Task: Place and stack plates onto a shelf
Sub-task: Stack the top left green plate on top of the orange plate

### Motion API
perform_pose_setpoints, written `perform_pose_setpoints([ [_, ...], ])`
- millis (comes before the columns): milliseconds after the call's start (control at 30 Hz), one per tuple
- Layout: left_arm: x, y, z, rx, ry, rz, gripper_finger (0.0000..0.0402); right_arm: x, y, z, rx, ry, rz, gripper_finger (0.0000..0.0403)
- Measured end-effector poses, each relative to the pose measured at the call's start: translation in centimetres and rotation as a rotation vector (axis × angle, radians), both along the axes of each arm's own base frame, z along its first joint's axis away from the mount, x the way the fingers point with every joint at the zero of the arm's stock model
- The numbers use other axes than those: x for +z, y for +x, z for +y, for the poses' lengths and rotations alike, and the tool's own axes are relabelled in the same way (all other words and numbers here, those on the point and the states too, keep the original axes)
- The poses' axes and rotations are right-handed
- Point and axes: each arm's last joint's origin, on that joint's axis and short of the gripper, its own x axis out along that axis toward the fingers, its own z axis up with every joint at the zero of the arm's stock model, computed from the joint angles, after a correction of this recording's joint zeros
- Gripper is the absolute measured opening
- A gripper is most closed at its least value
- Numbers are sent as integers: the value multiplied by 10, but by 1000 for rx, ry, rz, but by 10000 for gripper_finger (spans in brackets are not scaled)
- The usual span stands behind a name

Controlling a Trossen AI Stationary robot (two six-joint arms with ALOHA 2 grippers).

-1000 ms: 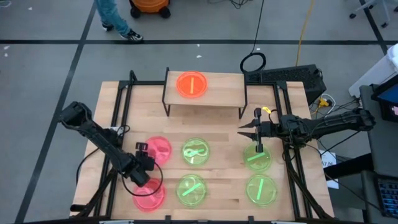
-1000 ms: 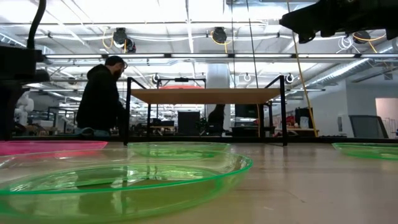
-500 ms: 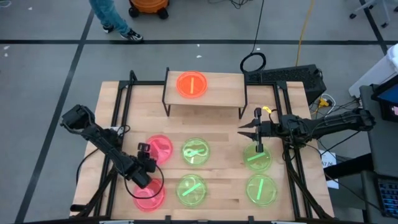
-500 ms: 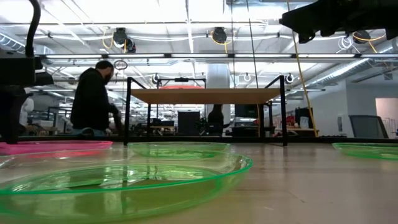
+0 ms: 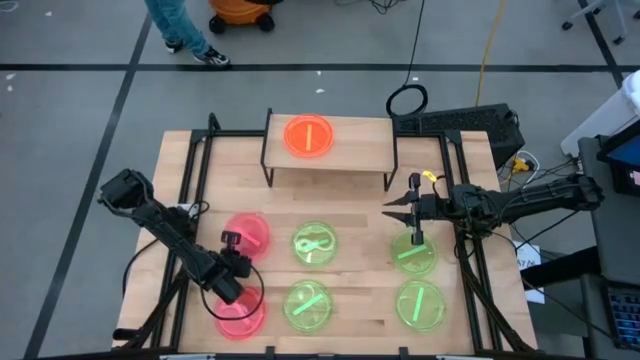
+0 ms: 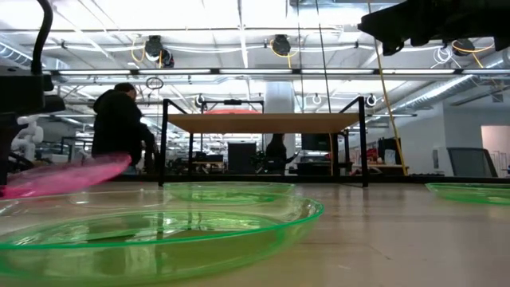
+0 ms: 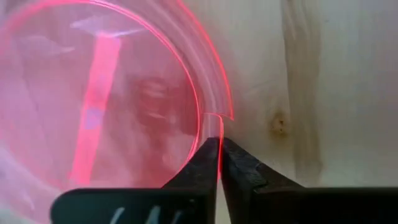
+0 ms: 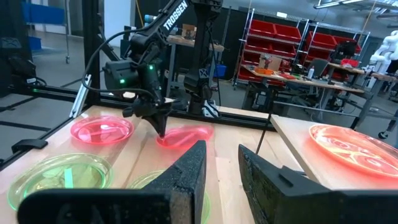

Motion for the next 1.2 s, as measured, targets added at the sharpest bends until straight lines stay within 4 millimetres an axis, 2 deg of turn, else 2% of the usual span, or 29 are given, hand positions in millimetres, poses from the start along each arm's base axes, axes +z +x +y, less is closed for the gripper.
perform_pose_setpoints([
  [267,0,0,0,1,6,-4,12,0,0,0,0,0,0,77],
  [567,1,0,1,20,-14,11,83,0,0,0,4,5,0,77],
  [700,4,2,-1,20,-14,9,106,-2,2,2,39,60,17,77],
  [800,11,9,-8,15,-59,-16,115,-6,5,2,35,79,42,77],
  [1067,37,9,-14,2,-7,-31,120,-13,17,2,1,79,59,77],
  [1200,58,3,-7,59,31,-202,120,-19,24,-2,-48,128,98,77],
])
